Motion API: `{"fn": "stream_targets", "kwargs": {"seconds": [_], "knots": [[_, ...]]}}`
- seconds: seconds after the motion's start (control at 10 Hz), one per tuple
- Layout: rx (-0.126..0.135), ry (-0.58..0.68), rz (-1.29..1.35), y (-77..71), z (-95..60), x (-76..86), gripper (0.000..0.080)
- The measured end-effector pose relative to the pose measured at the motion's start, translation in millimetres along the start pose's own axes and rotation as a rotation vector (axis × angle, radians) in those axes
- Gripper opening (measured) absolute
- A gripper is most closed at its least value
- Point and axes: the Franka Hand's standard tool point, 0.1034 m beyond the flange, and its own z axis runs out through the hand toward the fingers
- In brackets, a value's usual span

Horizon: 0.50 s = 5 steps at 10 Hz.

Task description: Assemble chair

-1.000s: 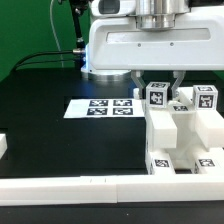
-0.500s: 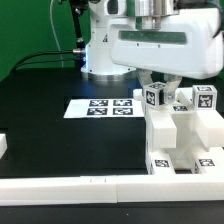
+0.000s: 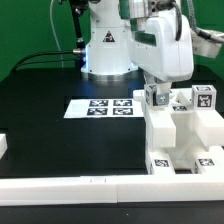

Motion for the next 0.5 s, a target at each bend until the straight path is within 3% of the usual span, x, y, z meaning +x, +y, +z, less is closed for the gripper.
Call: {"fn": "stream_targets", "kwargs": {"seconds": [0.1,0.2,0.5], "knots": [[-0.009,-0.003,-0.070,0.8,-0.1,-0.6,0.0498],[-0.033,-0.020,-0.179,1.2,-2.0,-3.5,0.0616],[-0.036,-0.027,-0.469,-0.9,-3.9,-3.6,0.0648]]}}
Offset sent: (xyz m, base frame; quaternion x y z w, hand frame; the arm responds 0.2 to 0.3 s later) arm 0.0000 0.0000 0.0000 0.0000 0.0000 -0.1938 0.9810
